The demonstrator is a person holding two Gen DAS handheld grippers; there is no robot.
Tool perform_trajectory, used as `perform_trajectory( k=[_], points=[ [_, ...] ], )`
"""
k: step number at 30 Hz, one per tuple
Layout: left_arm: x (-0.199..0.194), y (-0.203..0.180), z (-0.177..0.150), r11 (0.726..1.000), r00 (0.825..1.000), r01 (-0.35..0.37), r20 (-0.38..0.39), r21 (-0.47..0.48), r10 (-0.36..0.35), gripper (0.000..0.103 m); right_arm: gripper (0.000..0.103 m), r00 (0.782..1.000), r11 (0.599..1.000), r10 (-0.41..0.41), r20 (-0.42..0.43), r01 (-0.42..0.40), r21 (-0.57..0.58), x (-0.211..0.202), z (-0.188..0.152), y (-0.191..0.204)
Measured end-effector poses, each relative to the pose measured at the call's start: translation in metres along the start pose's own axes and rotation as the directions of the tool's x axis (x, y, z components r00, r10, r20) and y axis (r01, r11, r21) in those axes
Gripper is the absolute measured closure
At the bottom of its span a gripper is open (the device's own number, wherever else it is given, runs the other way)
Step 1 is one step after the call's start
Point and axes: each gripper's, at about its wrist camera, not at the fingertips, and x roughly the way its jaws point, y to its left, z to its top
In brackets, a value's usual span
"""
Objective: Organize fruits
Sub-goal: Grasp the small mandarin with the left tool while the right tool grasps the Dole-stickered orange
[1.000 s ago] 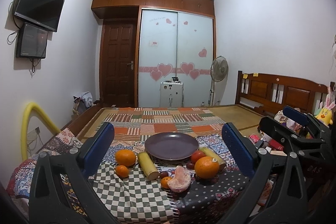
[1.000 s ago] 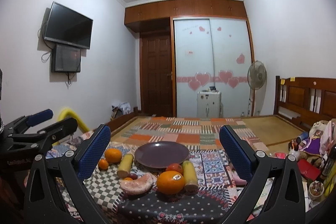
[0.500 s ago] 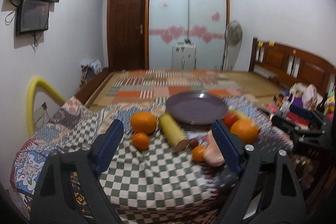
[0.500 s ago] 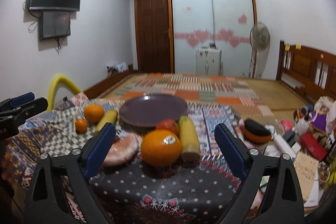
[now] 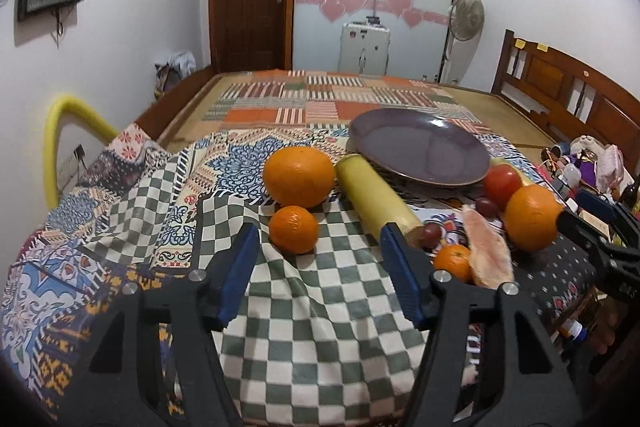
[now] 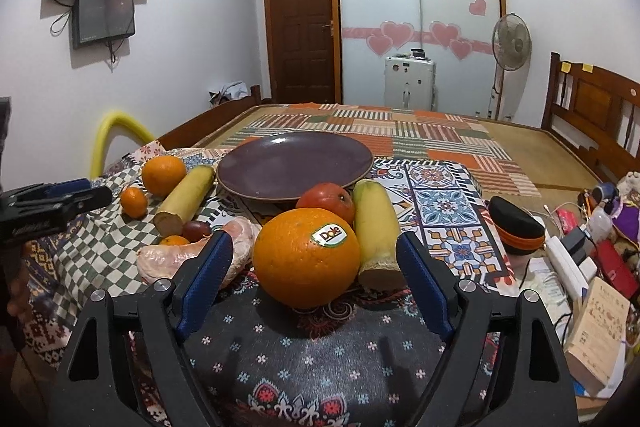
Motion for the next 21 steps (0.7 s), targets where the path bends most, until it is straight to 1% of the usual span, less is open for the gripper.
perform_trajectory(
  k=[4,9,14,16,21],
  points=[
    [0.014,0.005,0.005,1.000,0.999,0.004,-0.032,-0.008,-0.005,0.049,0.025,1.000,1.000,0.007,-0.007,-0.007,-0.005,0.006,0.001,0.000],
    [0.030,0.004,0.009,1.000,0.998,0.010,-0.069,0.020,-0.009,0.060,0.025,1.000,1.000,0.014,-0.022,-0.014,-0.011,0.018,0.001,0.003],
    [0.043,0.008,0.010,1.000,0.996,-0.012,-0.090,0.029,0.015,0.060,0.025,0.999,1.000,0.024,-0.047,-0.025,-0.010,0.026,-0.002,0.003],
    [0.046,0.010,0.010,1.000,0.995,-0.010,-0.096,0.025,0.013,0.061,0.030,0.998,1.000,0.029,-0.050,-0.029,-0.010,0.028,-0.002,0.003],
    [0.054,0.011,0.008,0.999,0.993,-0.015,-0.113,0.031,0.018,0.062,0.032,0.998,0.999,0.035,-0.057,-0.036,-0.017,0.031,-0.002,0.005]
  ],
)
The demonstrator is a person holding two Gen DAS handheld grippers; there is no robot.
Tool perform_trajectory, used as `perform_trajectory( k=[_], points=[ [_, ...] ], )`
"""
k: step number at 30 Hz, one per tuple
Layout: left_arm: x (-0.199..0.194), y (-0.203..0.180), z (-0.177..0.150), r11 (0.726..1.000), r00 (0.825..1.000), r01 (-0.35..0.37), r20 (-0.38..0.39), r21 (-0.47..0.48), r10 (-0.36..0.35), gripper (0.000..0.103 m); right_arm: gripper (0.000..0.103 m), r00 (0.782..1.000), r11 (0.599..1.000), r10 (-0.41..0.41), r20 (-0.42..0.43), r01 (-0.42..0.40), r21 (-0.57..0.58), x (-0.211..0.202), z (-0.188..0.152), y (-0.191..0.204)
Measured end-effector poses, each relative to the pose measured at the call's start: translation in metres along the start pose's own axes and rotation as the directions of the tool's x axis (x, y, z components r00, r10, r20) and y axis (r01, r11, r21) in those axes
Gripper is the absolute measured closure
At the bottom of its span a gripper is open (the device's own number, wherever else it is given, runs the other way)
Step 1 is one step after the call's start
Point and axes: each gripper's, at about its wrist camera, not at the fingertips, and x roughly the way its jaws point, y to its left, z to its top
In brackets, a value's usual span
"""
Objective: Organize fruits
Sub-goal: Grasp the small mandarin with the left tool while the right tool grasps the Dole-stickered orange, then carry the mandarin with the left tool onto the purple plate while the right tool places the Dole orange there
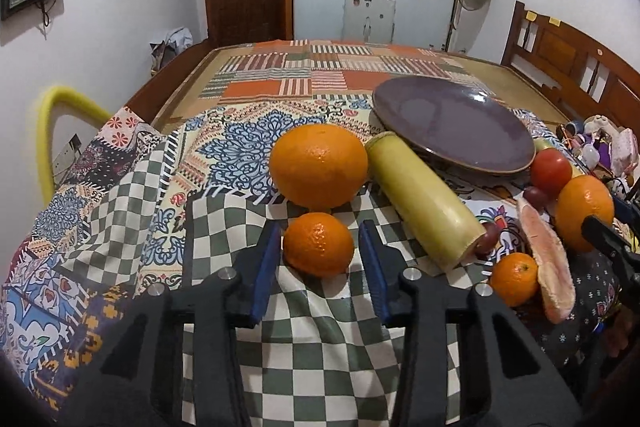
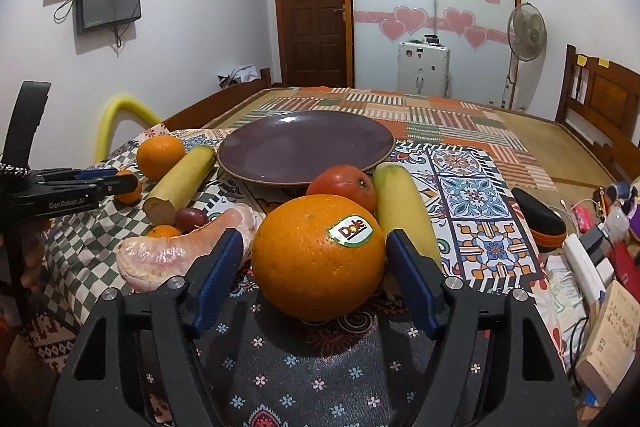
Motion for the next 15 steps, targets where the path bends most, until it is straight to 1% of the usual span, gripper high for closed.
perform_trajectory(
  k=[1,5,6,9,12,13,15],
  points=[
    [0.002,0.000,0.000,1.000,1.000,0.001,-0.005,-0.004,-0.001,0.062,0.036,1.000,1.000,0.000,0.000,0.000,0.000,0.000,0.000,0.000],
    [0.009,0.003,0.000,1.000,1.000,0.009,-0.019,-0.023,-0.010,0.062,0.037,1.000,1.000,0.016,-0.004,-0.016,0.014,-0.001,0.000,-0.005],
    [0.009,0.003,0.000,1.000,1.000,0.013,-0.018,-0.027,-0.013,0.065,0.037,1.000,1.000,0.015,-0.004,-0.015,0.012,-0.001,0.000,-0.004],
    [0.010,0.002,0.001,1.000,1.000,0.008,-0.017,-0.025,-0.009,0.065,0.038,1.000,1.000,0.012,-0.008,-0.012,0.015,-0.001,0.000,-0.004],
    [0.003,0.001,0.000,0.999,0.999,0.027,-0.016,-0.030,-0.028,0.065,0.038,0.999,0.999,0.035,-0.013,-0.035,0.038,-0.002,0.001,-0.007],
    [-0.002,0.000,0.000,0.999,1.000,0.026,-0.005,-0.028,-0.026,0.065,0.038,0.999,0.998,0.045,-0.011,-0.044,0.047,-0.004,0.001,-0.008],
    [-0.013,-0.002,0.001,0.999,1.000,0.026,0.015,-0.024,-0.026,0.065,0.038,0.999,0.998,0.039,-0.007,-0.039,0.048,-0.007,0.002,-0.009]
  ],
)
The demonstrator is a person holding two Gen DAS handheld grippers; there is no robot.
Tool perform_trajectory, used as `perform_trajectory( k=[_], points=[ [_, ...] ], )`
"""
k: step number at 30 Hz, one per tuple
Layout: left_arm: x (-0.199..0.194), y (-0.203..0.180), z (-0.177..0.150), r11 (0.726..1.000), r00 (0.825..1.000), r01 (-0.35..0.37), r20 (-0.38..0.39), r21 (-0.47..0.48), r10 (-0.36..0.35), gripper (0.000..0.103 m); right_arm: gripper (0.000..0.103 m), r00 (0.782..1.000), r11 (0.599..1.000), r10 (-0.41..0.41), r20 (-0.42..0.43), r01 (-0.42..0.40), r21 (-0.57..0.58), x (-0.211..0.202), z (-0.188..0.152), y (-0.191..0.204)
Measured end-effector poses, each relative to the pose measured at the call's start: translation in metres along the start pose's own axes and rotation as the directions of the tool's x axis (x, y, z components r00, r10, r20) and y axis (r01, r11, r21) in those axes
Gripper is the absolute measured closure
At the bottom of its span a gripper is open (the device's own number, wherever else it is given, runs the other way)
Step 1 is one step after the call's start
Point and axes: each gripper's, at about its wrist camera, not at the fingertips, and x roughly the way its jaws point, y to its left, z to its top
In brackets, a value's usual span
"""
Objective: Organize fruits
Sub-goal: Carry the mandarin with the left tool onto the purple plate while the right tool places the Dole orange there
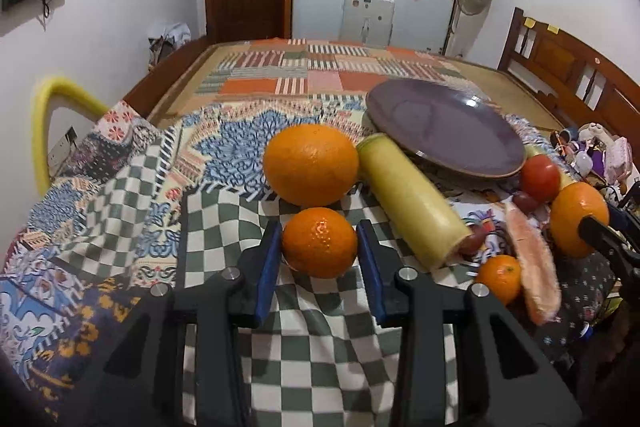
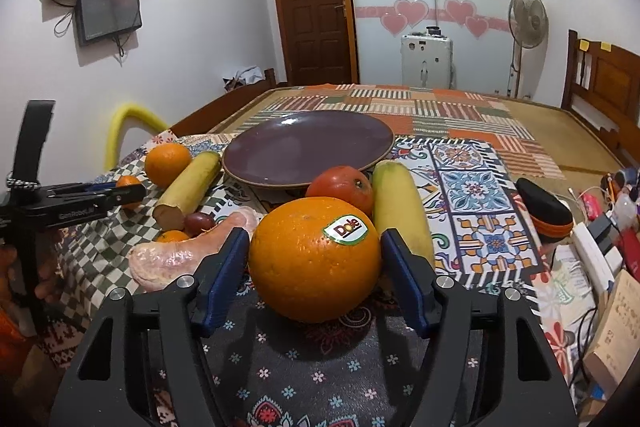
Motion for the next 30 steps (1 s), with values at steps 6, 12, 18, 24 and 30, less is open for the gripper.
perform_trajectory(
  k=[6,12,18,24,30],
  points=[
    [-0.033,-0.013,0.006,1.000,0.998,0.015,0.055,0.022,-0.016,0.065,0.039,0.999,1.000,-0.016,0.046,0.017,-0.013,-0.018,0.009,0.003],
    [-0.062,-0.029,0.019,0.999,0.992,0.036,0.119,0.039,-0.041,0.065,0.039,0.994,0.999,-0.031,0.105,0.034,-0.028,-0.039,0.022,0.002],
    [-0.086,-0.046,0.036,0.997,0.980,0.052,0.189,0.063,-0.063,0.065,0.039,0.985,0.996,-0.048,0.168,0.059,-0.062,-0.053,0.039,0.005],
    [-0.092,-0.063,0.053,0.993,0.968,0.070,0.235,0.092,-0.090,0.065,0.039,0.974,0.994,-0.053,0.221,0.073,-0.085,-0.055,0.058,0.005],
    [-0.083,-0.076,0.073,0.990,0.961,0.080,0.256,0.112,-0.106,0.065,0.039,0.965,0.989,-0.069,0.254,0.100,-0.109,-0.042,0.075,0.007]
  ],
)
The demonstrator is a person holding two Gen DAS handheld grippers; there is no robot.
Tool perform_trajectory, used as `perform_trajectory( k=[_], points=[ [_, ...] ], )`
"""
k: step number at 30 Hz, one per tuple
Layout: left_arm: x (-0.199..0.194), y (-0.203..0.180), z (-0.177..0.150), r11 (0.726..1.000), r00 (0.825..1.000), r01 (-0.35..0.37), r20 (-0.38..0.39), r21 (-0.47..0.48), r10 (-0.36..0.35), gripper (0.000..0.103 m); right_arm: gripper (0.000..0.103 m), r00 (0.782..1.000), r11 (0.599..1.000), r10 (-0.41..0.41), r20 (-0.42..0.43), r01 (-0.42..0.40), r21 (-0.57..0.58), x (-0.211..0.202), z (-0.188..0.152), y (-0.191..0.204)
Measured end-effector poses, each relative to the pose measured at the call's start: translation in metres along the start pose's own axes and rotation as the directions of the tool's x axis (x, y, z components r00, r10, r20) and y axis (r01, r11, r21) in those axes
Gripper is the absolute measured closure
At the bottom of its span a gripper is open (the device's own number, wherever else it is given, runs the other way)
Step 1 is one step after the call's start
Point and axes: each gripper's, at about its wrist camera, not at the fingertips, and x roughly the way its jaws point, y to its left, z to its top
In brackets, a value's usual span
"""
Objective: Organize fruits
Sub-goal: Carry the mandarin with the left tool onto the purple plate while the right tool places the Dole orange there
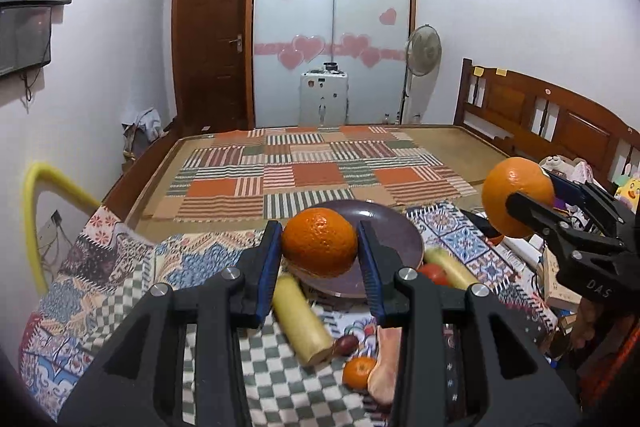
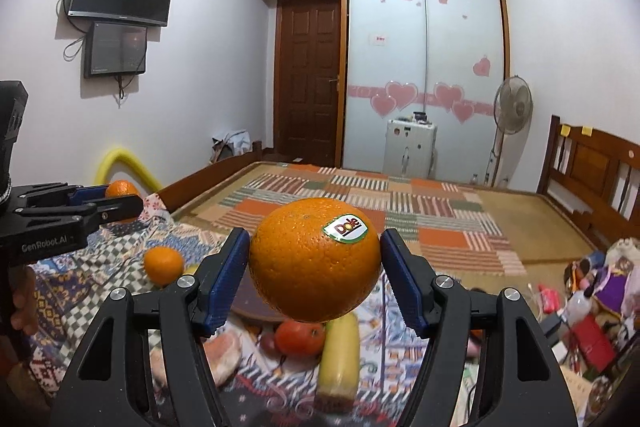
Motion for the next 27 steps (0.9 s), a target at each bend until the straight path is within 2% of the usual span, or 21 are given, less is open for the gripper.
perform_trajectory(
  k=[11,20,27],
  points=[
    [0.059,0.005,0.022,1.000,0.999,0.004,-0.043,-0.001,-0.004,0.065,0.039,1.000,1.000,0.017,-0.016,-0.017,-0.006,0.053,0.012,-0.008],
    [0.121,0.013,0.024,1.000,0.990,0.001,-0.139,-0.014,-0.003,0.065,0.039,0.989,0.998,0.061,-0.136,-0.063,-0.011,0.104,0.008,-0.018],
    [0.169,0.013,0.021,1.000,0.972,-0.027,-0.232,0.012,0.029,0.065,0.039,0.969,0.996,0.074,-0.237,-0.085,-0.039,0.133,0.001,-0.021]
  ],
)
